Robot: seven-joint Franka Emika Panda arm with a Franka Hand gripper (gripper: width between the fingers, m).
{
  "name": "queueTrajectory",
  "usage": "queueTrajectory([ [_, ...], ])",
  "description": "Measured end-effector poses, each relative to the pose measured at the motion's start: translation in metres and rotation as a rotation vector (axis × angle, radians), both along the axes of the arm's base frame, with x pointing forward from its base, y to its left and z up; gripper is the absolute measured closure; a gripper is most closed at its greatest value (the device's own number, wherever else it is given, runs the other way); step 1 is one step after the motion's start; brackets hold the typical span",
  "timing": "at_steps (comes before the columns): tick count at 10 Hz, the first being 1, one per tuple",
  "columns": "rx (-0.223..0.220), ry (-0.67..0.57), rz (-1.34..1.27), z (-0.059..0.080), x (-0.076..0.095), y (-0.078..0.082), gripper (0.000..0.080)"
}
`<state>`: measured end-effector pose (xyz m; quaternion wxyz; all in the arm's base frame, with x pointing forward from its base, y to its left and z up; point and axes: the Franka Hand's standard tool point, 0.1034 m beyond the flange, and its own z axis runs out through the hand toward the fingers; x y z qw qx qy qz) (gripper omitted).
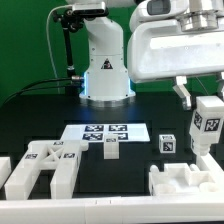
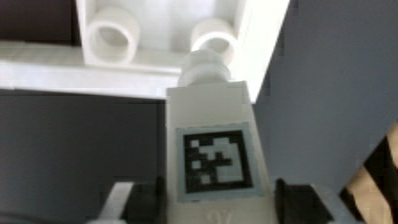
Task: Assemble chair
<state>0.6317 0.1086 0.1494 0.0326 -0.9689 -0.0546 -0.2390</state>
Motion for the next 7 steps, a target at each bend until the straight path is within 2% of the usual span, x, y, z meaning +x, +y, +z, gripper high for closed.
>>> queueTrajectory([
  [1,0.003,-0.032,0.0,-0.005,-0.003,0.0,0.0512],
  [3,0.004,-0.039,0.007,-0.025,-0.008,0.006,0.0512],
  [5,-0.001,-0.039,0.011,-0.036,-0.007,0.005,0.0512],
  [7,0.0,-0.04,0.011,-0.04,-0.002,0.006,0.0512],
])
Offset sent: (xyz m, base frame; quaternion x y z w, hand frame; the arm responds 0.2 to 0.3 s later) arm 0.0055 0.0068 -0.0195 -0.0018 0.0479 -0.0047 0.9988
